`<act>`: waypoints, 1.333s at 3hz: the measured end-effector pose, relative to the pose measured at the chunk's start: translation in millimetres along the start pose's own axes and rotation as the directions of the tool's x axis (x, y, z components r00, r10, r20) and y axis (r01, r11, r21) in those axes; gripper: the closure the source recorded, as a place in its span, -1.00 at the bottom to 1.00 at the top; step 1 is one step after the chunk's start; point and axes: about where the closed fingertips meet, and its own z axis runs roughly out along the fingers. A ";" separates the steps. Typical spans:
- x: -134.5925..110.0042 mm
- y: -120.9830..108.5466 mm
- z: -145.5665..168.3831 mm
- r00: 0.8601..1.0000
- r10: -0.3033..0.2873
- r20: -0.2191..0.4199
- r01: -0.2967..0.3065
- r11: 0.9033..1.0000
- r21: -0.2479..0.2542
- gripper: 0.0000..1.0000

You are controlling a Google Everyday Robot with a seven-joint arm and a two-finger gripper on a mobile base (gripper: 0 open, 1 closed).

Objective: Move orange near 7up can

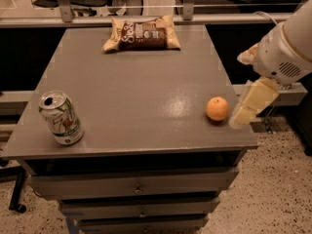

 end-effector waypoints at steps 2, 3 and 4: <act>-2.5 3.9 56.4 0.993 0.069 0.095 -0.063 0.996 -0.064 -1.00; 3.7 2.9 69.8 0.992 0.070 0.108 -0.065 0.996 -0.057 -1.00; 8.8 -3.2 78.0 0.988 0.091 0.125 -0.086 0.995 -0.042 -0.63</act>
Offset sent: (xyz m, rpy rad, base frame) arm 0.0163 0.0268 -0.0833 0.1706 0.0670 -0.0318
